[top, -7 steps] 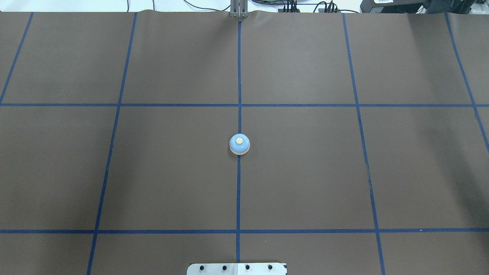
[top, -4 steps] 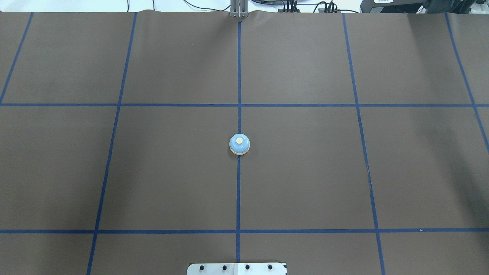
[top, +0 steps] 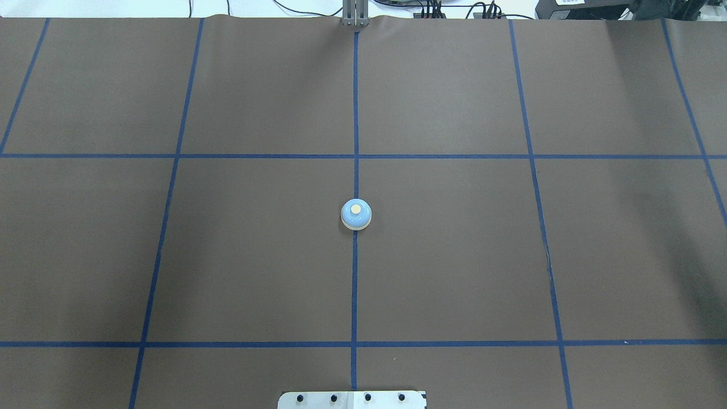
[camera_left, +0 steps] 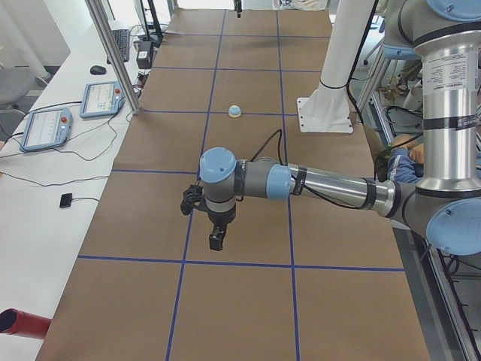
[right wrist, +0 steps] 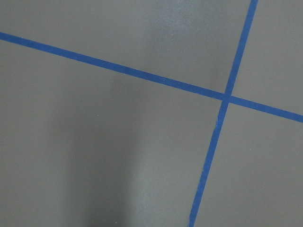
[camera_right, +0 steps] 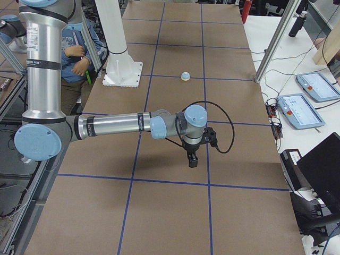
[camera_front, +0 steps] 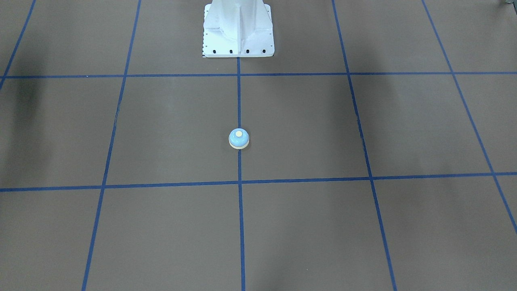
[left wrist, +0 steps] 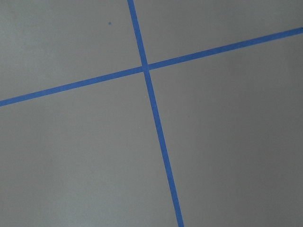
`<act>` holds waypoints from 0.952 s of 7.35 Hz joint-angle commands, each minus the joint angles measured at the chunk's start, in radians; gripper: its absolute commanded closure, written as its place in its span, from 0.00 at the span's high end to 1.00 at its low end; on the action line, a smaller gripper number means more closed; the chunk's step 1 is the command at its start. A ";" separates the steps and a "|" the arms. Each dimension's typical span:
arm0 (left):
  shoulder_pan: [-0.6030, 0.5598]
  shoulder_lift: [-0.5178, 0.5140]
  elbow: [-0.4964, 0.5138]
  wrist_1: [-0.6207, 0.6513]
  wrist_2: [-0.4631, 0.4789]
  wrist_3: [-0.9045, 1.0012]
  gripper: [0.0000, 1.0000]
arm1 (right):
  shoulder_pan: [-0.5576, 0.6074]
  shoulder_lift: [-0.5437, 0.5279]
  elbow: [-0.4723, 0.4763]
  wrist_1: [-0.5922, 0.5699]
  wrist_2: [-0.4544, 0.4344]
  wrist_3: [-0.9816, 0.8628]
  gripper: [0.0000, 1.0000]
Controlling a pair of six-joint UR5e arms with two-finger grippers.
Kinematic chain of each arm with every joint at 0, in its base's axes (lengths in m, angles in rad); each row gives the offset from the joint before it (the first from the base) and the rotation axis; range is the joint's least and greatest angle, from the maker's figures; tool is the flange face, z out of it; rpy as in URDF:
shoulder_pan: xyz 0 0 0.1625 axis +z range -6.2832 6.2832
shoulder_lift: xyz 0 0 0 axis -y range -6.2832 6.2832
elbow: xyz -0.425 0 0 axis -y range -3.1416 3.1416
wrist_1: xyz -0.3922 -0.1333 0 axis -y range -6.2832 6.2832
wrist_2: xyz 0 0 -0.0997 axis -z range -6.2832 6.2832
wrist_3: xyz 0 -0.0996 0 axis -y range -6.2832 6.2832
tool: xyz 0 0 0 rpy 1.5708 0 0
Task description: Place and press bell with both arms
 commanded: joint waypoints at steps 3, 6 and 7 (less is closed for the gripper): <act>0.003 -0.002 -0.004 -0.002 -0.001 -0.001 1.00 | 0.001 0.001 -0.001 0.001 -0.001 0.001 1.00; 0.008 0.000 -0.015 -0.002 -0.001 -0.001 1.00 | -0.001 0.001 -0.020 0.004 0.002 0.001 1.00; 0.008 0.000 -0.019 -0.002 -0.001 -0.001 1.00 | -0.001 0.001 -0.021 0.004 0.002 0.001 1.00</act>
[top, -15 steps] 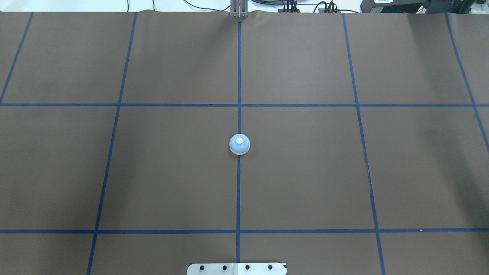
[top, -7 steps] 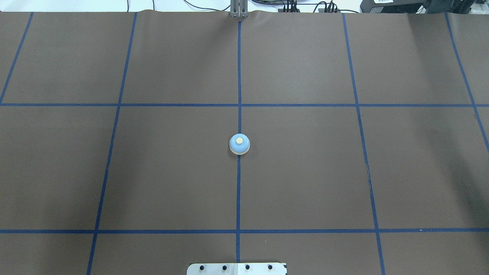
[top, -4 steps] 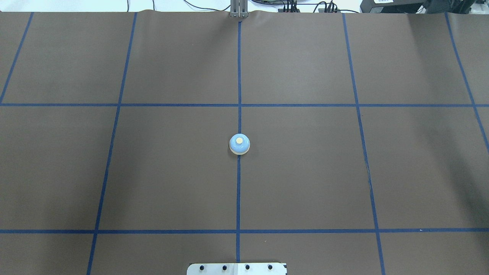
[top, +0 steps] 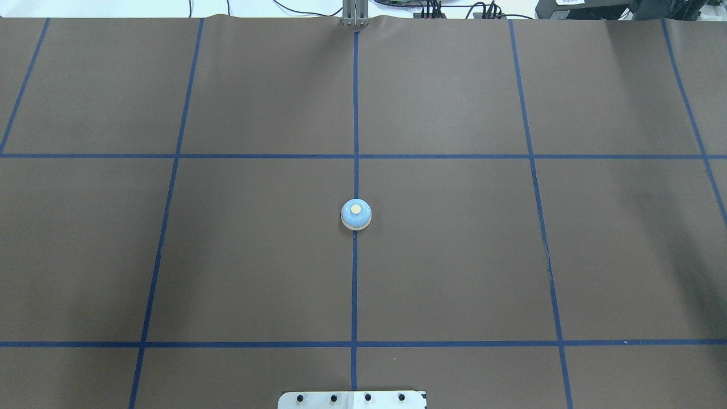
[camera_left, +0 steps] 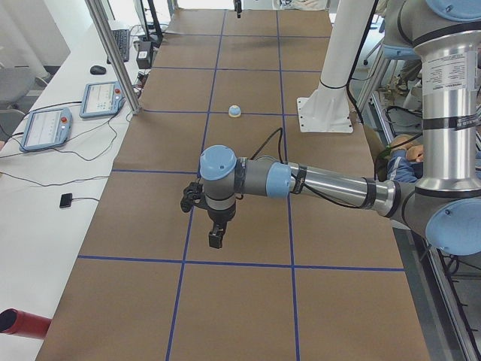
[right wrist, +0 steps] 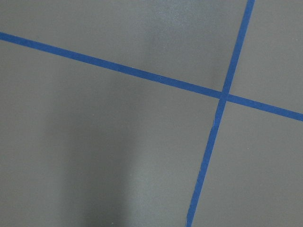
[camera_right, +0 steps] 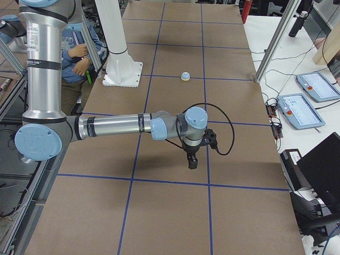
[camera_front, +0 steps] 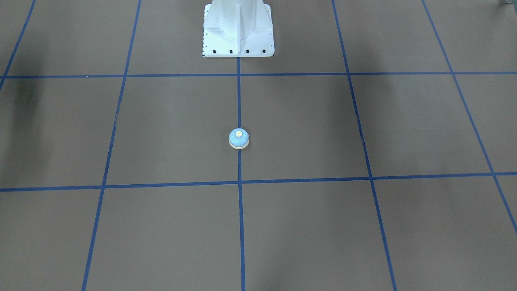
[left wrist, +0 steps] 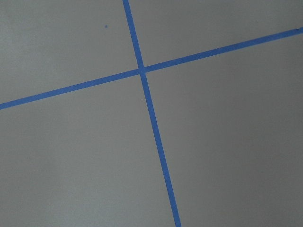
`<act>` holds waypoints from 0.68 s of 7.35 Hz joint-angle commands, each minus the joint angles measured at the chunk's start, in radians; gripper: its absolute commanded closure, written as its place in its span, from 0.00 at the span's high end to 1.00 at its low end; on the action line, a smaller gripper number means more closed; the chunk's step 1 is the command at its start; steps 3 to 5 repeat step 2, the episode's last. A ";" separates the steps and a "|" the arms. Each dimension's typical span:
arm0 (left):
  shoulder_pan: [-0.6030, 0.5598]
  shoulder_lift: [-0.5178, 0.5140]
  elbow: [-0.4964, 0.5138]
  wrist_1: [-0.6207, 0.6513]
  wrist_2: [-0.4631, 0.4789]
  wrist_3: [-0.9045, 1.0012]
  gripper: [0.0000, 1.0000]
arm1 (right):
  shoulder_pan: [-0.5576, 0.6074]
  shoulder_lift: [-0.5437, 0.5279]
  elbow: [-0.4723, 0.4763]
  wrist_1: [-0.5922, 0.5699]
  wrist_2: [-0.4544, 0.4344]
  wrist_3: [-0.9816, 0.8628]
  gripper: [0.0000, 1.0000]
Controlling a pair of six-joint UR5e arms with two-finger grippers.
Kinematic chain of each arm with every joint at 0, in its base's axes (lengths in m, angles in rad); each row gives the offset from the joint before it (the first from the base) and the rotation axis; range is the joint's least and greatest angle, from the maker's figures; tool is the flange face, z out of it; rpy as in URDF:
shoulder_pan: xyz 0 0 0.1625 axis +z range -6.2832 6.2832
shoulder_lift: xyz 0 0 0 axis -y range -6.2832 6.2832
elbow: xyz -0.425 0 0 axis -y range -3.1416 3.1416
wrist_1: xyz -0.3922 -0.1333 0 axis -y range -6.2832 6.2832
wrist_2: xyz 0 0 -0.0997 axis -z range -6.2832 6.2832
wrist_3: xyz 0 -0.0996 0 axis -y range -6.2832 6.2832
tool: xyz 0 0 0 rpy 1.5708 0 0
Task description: Place and press bell with both arms
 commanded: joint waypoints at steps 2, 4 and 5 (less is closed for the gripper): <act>0.002 0.005 -0.005 -0.006 0.000 0.000 1.00 | 0.000 0.000 -0.003 0.000 0.000 0.002 1.00; 0.002 0.005 -0.005 -0.006 0.000 0.000 1.00 | 0.000 0.000 -0.003 0.000 0.000 0.002 1.00; 0.002 0.005 -0.005 -0.006 0.000 0.000 1.00 | 0.000 0.000 -0.003 0.000 0.000 0.002 1.00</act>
